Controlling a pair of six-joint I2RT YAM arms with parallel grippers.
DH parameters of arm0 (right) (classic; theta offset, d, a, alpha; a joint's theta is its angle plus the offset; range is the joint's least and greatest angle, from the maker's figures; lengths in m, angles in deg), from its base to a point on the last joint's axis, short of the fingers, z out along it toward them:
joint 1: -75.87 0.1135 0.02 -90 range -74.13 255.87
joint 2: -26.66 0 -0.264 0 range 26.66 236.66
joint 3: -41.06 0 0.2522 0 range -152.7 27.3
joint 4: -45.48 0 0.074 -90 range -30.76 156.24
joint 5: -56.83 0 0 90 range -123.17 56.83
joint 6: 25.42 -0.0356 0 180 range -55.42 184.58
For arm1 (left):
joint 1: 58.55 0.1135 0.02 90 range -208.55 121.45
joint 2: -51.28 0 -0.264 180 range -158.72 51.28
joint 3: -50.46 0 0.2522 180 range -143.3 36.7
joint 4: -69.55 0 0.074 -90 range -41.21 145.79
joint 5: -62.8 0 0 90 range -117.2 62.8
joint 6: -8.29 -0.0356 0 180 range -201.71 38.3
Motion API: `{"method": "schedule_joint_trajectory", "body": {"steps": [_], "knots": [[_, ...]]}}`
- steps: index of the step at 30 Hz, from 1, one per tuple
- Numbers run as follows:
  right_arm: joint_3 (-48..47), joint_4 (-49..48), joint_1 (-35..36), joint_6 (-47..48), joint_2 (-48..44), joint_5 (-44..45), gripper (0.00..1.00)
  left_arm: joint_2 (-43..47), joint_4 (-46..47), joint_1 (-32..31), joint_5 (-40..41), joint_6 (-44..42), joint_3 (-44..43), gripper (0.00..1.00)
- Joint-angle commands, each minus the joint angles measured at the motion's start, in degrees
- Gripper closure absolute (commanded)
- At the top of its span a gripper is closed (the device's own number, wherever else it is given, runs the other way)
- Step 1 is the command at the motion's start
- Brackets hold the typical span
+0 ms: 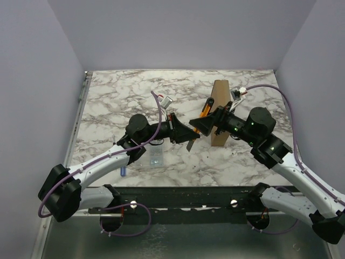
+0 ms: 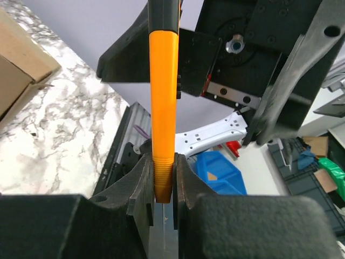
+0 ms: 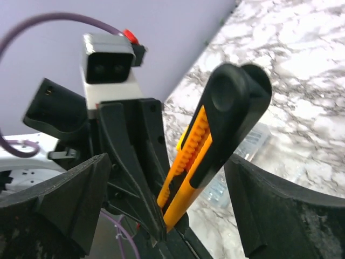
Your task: Unpack the express box
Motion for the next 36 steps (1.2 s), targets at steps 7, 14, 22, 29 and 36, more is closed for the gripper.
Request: {"method": "schedule_joint_trajectory", "body": {"steps": [7, 14, 22, 29, 36], "knots": [[5.5, -14.4, -1.7, -6.6, -3.0, -11.6, 0.25, 0.3, 9.5, 0.1, -5.7, 6.6, 2.5, 1.0], [6.0, -17.2, -1.7, -8.2, -2.7, -15.3, 0.51, 1.6, 9.8, 0.1, -5.9, 7.9, 3.0, 1.0], [4.4, -6.3, -1.7, -2.2, -3.8, -2.0, 0.99, 0.6, 9.4, 0.1, -3.9, 8.3, 3.6, 0.62], [-13.3, 26.5, -1.7, 11.5, 0.5, 40.7, 0.99, 0.5, -11.5, 0.1, 5.4, -4.5, -2.6, 0.13], [-22.0, 37.8, -1.8, 16.4, 2.4, 65.0, 0.99, -3.7, -27.7, -0.1, 13.1, -15.3, -10.8, 0.14]]}}
